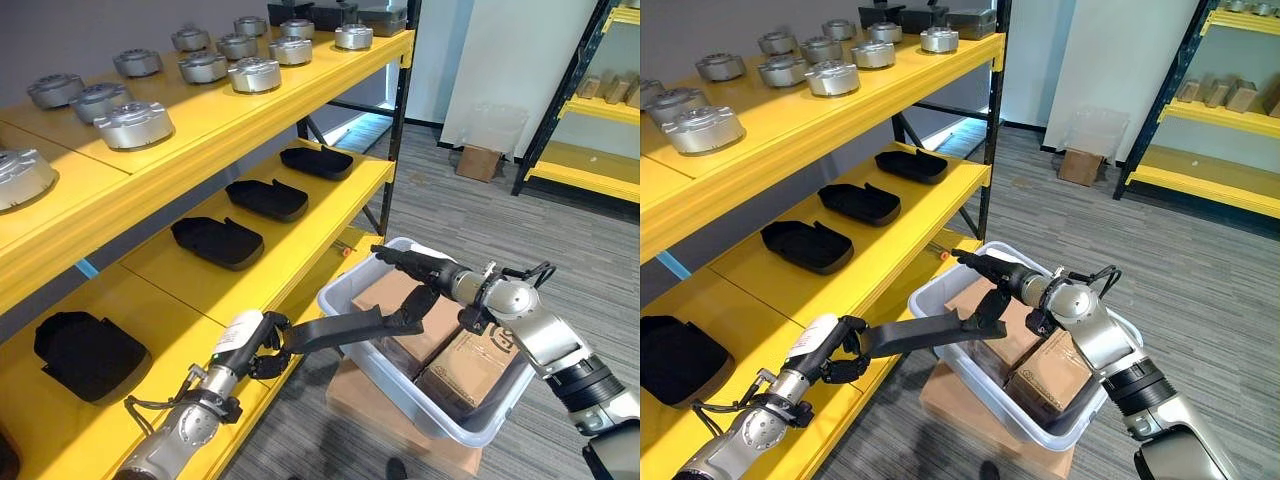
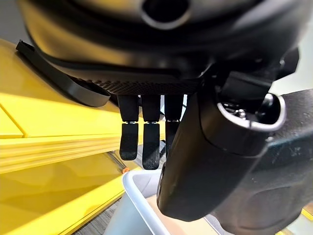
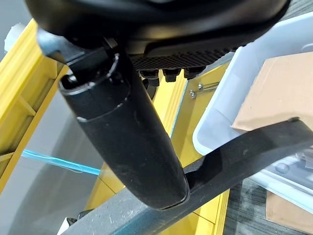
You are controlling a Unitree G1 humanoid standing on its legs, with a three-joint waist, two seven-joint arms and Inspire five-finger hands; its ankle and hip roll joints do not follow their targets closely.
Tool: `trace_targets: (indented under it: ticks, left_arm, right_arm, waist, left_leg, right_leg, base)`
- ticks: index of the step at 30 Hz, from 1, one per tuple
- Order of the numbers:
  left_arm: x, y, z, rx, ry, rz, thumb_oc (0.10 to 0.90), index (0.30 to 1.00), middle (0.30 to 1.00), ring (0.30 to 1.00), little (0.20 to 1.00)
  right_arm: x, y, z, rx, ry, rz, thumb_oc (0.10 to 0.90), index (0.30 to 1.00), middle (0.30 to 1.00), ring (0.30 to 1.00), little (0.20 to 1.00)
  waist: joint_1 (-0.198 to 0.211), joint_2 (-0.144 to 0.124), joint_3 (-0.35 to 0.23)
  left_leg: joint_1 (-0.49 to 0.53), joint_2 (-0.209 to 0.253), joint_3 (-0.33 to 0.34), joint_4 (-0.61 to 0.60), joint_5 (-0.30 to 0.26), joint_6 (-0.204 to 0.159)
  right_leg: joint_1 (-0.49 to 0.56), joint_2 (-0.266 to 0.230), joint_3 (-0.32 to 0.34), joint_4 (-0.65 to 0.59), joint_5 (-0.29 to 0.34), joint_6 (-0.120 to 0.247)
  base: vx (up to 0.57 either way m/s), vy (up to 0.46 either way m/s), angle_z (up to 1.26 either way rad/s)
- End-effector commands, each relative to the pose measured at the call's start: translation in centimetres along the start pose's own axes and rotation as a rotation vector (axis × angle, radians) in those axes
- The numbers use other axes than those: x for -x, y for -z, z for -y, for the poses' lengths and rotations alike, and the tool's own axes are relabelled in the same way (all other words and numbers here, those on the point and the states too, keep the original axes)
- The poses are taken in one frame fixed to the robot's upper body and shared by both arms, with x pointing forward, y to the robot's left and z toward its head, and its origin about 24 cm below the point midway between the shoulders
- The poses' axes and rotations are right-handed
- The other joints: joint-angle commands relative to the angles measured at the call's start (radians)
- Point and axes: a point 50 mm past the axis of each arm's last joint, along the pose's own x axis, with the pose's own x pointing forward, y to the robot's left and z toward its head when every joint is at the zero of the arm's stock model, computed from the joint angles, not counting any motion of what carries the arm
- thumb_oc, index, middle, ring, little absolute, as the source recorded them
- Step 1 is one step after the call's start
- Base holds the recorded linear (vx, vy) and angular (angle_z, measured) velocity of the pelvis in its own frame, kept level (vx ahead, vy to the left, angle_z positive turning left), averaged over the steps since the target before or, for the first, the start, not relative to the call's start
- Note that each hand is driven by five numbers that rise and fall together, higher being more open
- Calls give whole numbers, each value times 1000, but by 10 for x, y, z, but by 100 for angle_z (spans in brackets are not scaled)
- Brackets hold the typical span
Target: Move parts from the plastic box to the shelf.
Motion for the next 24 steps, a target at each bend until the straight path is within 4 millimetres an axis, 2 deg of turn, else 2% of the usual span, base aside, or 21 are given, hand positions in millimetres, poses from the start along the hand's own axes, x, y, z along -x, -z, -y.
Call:
trace_targets:
  ticks: [1, 9, 24]
  left_arm:
    - [-42, -69, -52, 62, -216, 394, 400, 300, 300, 300, 300]
    - [-40, -66, -52, 59, -215, 382, 400, 300, 300, 300, 300]
    - [-42, -67, -52, 79, -231, 384, 400, 300, 300, 300, 300]
  right_arm:
    - [-6, -95, 15, 117, 60, 379, 900, 1000, 1000, 1000, 1000]
    - [-7, -85, 20, 56, 133, 363, 900, 1000, 1000, 1000, 1000]
    - [-6, -88, 17, 49, 123, 396, 900, 1000, 1000, 1000, 1000]
  waist:
    - [5, -23, -33]
    - [3, -22, -34]
    - [-2, -20, -37]
  left_leg:
    - [80, -35, -33, -1, -175, 37]
    - [81, -34, -30, -1, -175, 37]
    - [85, -35, -28, -1, -178, 37]
  right_leg:
    - [20, -17, 16, 11, -57, 30]
    - [19, -17, 19, 10, -58, 31]
    - [22, -16, 23, 9, -58, 31]
  base:
    - [0, 0, 0]
    - [0, 0, 0]
    - [0, 0, 0]
